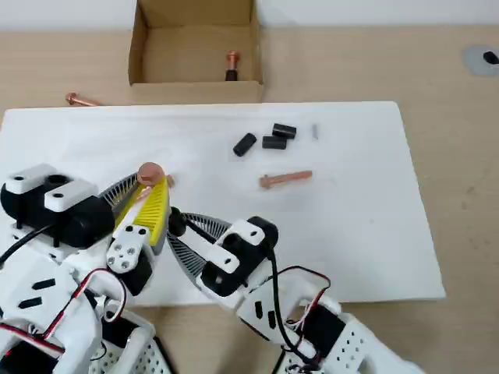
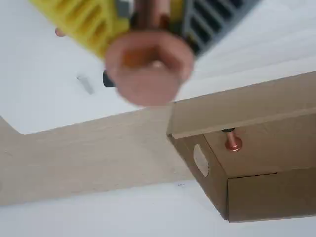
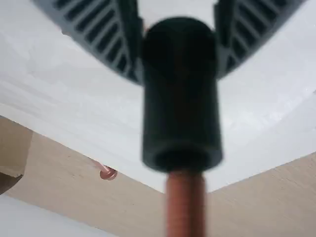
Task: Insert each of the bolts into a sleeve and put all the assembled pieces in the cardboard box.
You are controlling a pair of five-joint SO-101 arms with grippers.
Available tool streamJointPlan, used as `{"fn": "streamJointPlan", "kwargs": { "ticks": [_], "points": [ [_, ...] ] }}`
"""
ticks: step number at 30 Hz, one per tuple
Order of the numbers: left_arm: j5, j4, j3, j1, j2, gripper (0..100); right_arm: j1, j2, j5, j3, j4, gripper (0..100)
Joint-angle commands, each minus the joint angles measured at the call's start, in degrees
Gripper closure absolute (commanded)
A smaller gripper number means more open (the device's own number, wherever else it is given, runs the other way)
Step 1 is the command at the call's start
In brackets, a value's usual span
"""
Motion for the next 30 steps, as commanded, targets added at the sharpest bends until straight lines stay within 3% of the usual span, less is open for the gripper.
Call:
{"fn": "streamJointPlan", "kwargs": {
  "ticks": [1,30],
  "points": [
    [0.26,-1.58,-0.35,-0.26,0.04,99,-0.84,-6.46,-0.35,-0.13,-1.41,98.9],
    [1.32,-2.02,0.97,-0.26,0.13,99,0.84,-6.46,-0.44,-0.13,-1.41,98.9]
  ]
}}
